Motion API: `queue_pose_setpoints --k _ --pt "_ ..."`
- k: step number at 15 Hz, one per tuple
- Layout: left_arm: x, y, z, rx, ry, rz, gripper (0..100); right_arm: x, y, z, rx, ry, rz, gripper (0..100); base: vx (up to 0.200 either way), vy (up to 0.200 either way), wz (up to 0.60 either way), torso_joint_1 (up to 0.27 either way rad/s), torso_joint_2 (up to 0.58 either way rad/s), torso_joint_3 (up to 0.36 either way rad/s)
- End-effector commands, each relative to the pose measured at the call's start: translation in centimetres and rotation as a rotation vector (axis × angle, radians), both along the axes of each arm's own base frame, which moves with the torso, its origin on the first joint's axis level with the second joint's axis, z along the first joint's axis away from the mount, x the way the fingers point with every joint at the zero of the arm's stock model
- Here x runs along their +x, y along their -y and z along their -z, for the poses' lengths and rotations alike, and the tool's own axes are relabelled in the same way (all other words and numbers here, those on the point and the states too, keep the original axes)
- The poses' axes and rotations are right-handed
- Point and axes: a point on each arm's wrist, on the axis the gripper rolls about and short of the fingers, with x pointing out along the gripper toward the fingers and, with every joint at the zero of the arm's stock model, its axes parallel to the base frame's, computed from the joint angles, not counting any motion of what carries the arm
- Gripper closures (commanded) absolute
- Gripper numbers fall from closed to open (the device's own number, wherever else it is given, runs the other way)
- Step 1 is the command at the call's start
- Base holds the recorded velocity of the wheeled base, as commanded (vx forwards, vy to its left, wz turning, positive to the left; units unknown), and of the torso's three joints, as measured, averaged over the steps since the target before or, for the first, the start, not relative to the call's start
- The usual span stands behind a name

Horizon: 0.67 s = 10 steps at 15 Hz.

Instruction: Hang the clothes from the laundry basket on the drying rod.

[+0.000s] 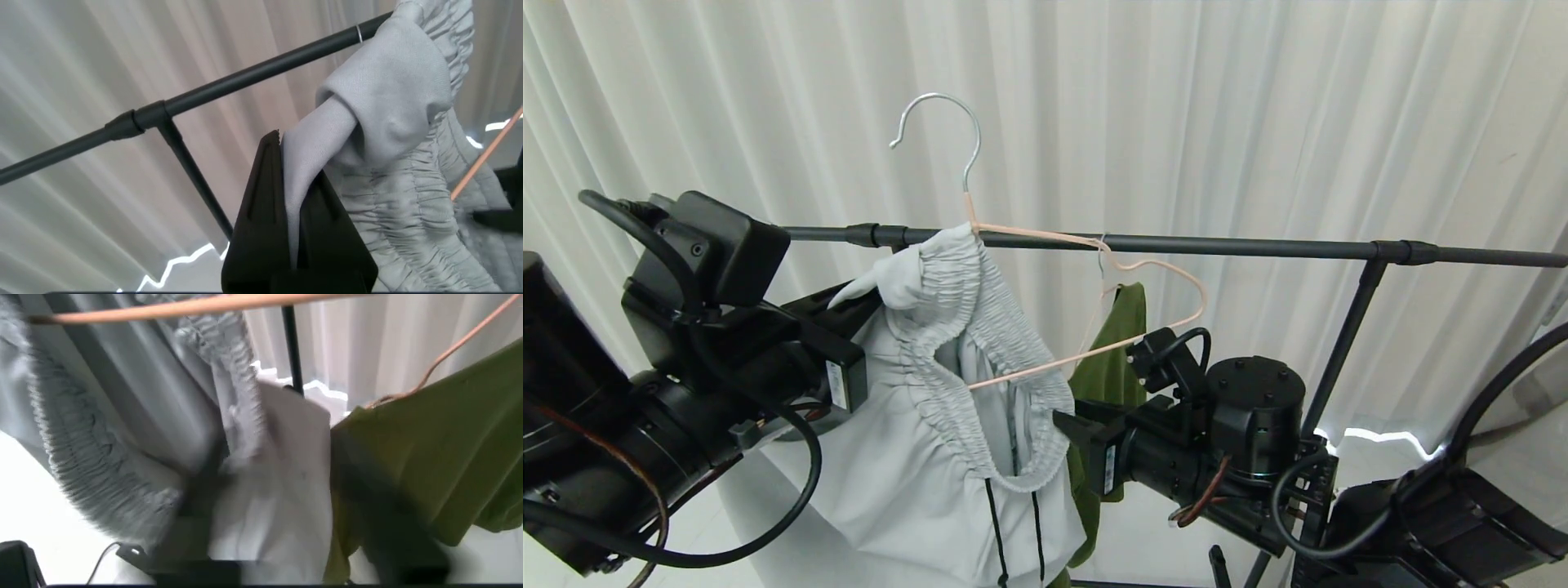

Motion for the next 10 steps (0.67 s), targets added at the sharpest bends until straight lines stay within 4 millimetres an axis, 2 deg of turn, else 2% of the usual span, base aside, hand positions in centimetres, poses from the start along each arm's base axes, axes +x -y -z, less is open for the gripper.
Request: queue_pose_setpoints --k 1,5,10 --pt "-0.2 -0.1 -0.1 -0.003 0.004 -0.001 100 0.0 0.0 0.2 -0.004 -0.003 -0.001 100 0.000 0.000 0.00 0.000 0.00 0.000" --pt "-0.4 -0.2 0.1 0.002 0.001 -0.003 100 0.7 0.8 -0.4 0.014 -0.001 0.058 100 0.000 0.000 0.00 0.000 0.00 0.000" --pt "-1.0 -1.6 0.3 0.005 0.007 -0.051 100 1.9 3.1 -1.2 0.030 0.015 0.144 100 0.000 0.000 0.00 0.000 0.00 0.000"
